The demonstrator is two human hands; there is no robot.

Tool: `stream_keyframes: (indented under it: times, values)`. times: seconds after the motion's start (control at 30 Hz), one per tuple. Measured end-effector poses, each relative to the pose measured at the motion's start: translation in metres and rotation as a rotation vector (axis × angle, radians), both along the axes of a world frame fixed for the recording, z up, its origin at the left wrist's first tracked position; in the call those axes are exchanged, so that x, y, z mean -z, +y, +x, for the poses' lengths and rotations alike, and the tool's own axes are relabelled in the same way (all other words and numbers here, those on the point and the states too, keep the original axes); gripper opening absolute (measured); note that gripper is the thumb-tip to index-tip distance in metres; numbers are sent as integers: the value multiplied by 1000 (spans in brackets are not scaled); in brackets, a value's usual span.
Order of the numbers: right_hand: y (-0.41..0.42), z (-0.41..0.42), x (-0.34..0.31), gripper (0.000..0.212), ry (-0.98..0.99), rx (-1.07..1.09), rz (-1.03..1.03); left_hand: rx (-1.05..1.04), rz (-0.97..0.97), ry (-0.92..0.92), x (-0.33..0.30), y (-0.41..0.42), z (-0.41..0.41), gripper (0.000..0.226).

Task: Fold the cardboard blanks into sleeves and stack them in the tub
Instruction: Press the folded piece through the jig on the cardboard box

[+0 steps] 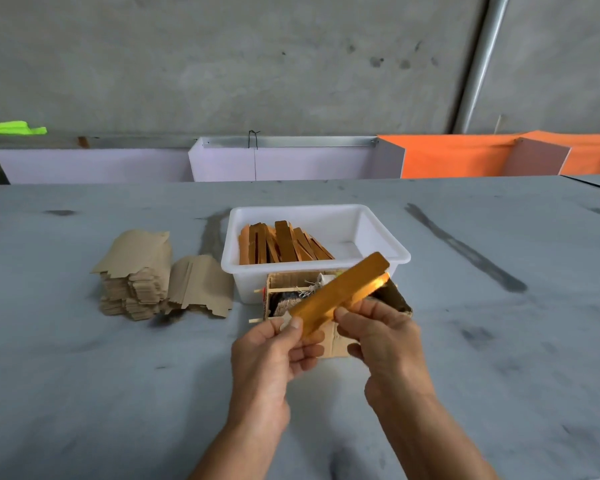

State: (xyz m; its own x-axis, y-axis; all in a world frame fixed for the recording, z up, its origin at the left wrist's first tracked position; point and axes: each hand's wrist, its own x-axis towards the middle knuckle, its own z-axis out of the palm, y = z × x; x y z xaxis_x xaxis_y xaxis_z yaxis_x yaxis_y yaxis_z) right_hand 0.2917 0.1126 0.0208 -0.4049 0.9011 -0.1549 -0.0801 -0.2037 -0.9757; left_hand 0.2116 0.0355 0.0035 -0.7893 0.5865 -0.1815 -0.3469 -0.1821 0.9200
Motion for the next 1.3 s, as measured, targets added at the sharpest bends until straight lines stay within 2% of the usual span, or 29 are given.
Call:
stream_keyframes:
  times: [0.1,0.27,0.4,0.47,0.53,0.73,0.87,0.93,1.03,1.1,1.17,1.3]
  values:
    - [12,-20,-16,16,-27,-5,66,-21,-62,146,-7,8,-16,15]
    - [36,-61,-25,10,-96,-31,172,-162,-279,671,-9,29,-45,23]
    - [55,-97,-26,22,-153,-84,243,-320,-497,1053,-4,44,-71,18]
    - [66,-114,-26,25,-222,-111,289,-347,-585,1140,2,51,-84,20]
    - [78,-129,-26,25,-300,-128,328,-323,-598,1164,5,57,-95,19]
    - [111,-165,-16,14,-410,-38,398,-298,-374,1060,14,67,-112,12]
    - [121,-178,-9,13,-511,-41,452,-289,-347,1084,20,70,-118,16]
    - [122,-180,-5,23,-572,-52,485,-288,-351,1107,22,72,-119,19]
    - [121,-179,-1,18,-680,-93,613,-288,-352,1135,25,74,-116,22]
    - [112,-179,-1,17,-705,-103,749,-373,-311,1120,25,72,-115,20]
    - [99,-183,-5,19,-670,-128,926,-547,-244,1092,22,66,-118,19]
    - [57,-194,-18,21,-569,-372,1202,-838,-164,1007,14,52,-136,22]
